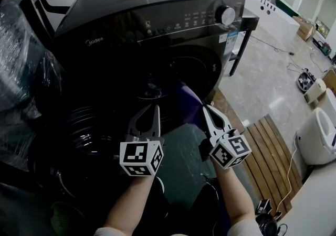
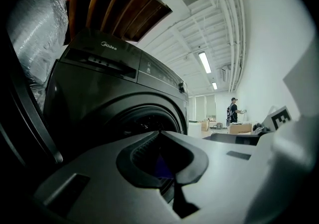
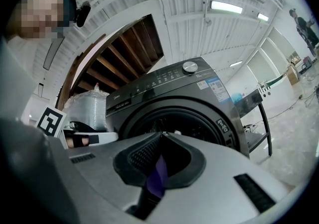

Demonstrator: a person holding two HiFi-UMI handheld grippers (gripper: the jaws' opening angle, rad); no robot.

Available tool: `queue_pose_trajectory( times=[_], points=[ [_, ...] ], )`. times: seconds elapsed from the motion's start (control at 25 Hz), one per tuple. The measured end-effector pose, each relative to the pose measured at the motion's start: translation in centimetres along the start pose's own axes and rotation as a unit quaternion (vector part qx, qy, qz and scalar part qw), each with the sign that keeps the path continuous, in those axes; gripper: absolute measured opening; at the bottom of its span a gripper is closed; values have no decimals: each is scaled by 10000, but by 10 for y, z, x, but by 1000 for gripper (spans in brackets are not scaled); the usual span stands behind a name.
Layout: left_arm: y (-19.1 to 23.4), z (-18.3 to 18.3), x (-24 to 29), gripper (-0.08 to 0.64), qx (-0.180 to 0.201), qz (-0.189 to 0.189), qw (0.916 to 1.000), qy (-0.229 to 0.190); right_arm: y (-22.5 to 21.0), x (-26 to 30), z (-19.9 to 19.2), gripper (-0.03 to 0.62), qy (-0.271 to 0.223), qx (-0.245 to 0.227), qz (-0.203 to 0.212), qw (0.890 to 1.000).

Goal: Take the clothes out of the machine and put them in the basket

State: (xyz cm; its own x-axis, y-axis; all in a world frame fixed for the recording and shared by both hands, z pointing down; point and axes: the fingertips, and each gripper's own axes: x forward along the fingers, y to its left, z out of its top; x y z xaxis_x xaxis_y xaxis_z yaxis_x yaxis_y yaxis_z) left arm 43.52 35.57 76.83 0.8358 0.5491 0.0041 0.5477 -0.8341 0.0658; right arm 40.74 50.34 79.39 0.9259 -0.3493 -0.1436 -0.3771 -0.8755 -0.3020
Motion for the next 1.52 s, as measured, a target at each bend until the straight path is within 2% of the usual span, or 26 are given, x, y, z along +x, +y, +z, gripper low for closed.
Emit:
queue_pose_trajectory(
  times=[0.24,0.36,0.52,0.8,1.0,1.16,1.28,1.4,1.52],
  points=[
    [-15,-5,13,22,-59,-247,9997,32,-2,2,2,14,-70,-5,54,10000],
    [-29,-8,18,21,97,-367,9993,50,-1,5,4,13,-149,-7,90,9998],
    [-23,-8,25,21,354,-225,9991,-12,-1,11,7,14,-190,-18,107,9998],
    [-12,4,25,20,583,-109,9973,-429,-1,19,13,12,-75,-11,98,9999],
    [-8,9,21,20,600,-285,9954,-691,10,23,32,11,-241,432,440,9978],
    [-4,3,10,20,403,-92,9981,-452,18,23,54,11,-89,681,338,9971],
    [-12,8,6,20,484,-222,9985,-132,29,20,78,12,-23,786,482,9957],
    [-4,37,-3,20,300,-287,9990,166,45,19,111,12,138,788,520,9954],
    [6,89,-5,20,397,-316,9985,223,57,21,150,12,214,882,471,9948]
  ],
)
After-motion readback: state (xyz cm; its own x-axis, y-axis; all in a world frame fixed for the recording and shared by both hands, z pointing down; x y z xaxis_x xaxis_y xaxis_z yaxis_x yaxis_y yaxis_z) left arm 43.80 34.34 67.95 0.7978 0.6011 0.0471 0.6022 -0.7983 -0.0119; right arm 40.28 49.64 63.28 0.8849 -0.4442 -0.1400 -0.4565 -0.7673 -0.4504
